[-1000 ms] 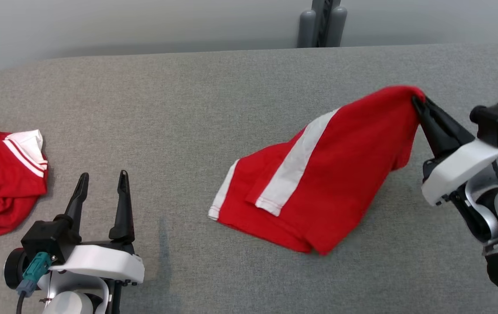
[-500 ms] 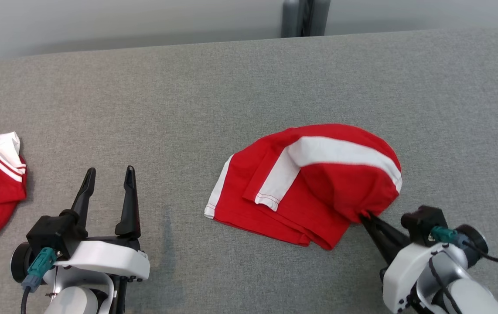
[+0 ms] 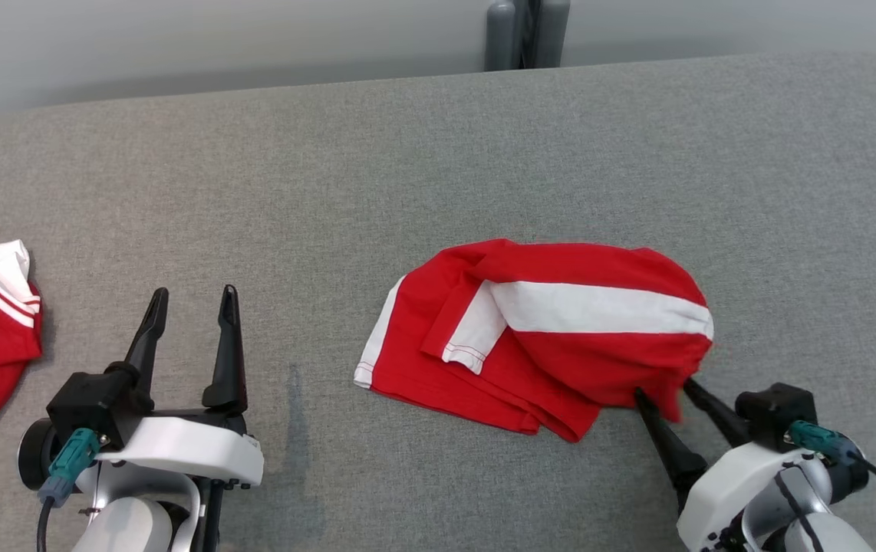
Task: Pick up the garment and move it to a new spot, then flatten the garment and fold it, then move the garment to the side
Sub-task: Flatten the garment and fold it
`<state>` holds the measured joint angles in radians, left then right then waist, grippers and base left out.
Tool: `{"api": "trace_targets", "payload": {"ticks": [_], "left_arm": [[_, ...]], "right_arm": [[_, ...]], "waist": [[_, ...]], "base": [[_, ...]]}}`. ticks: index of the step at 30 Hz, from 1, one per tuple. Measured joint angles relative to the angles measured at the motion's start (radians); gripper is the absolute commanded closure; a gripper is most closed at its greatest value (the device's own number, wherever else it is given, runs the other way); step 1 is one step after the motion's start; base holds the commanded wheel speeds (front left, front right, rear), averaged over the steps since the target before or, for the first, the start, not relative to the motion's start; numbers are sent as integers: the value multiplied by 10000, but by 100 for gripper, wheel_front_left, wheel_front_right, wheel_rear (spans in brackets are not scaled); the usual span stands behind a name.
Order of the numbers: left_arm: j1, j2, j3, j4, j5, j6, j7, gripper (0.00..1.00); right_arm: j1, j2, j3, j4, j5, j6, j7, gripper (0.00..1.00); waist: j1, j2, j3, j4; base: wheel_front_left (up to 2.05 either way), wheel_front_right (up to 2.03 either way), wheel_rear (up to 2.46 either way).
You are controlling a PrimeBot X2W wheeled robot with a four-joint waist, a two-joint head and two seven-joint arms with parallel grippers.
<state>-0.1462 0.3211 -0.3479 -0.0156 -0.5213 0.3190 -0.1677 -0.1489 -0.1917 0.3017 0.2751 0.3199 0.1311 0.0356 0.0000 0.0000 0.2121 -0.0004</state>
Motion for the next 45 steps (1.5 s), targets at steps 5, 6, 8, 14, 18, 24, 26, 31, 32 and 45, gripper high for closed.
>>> {"api": "trace_targets", "payload": {"ticks": [5,6,8,14,18,24,26,31,32,45], "left_arm": [[75,-27,4,4,-75,40,-13,0],[112,-25,6,2,-75,48,-13,0],[173,6,38,13,-77,82,-15,0],[311,75,109,-54,-144,203,-42,0],[382,109,125,-117,-144,265,-36,0],[618,113,-4,-198,-140,347,35,0],[670,102,-82,-228,-140,357,88,0],[793,94,-228,-282,-140,357,178,0],[796,92,-247,-299,-140,357,180,0],[792,98,-405,-316,-173,297,261,0]], "right_arm": [[446,213,-993,-424,-86,0,-295,0],[590,274,-1197,-562,-98,0,-336,0],[880,384,-1661,-853,-171,0,-370,0],[1183,639,-3319,-1745,-512,-2,-625,0],[994,754,-3816,-2219,-780,-2,-665,0],[822,876,-3862,-2842,-1028,-2,-541,0],[906,905,-3712,-3010,-1104,-2,-433,0],[1198,993,-3388,-3411,-1104,-2,-236,0],[1221,999,-3359,-3476,-1104,-2,-174,0],[1353,1034,-3302,-3747,-1101,-2,-38,0]], "waist": [[0,0,-240,37],[0,0,-295,47],[0,0,-400,61],[0,0,-643,9],[0,0,-802,-29],[0,0,-1169,-61],[0,0,-1299,-69],[0,0,-1468,-60],[0,0,-1471,-57],[0,0,-1385,51]], "base": [[0,0,0],[0,0,0],[0,0,0],[0,0,0],[0,0,0],[0,0,0],[0,0,0],[0,0,0],[0,0,0],[0,0,0]]}}
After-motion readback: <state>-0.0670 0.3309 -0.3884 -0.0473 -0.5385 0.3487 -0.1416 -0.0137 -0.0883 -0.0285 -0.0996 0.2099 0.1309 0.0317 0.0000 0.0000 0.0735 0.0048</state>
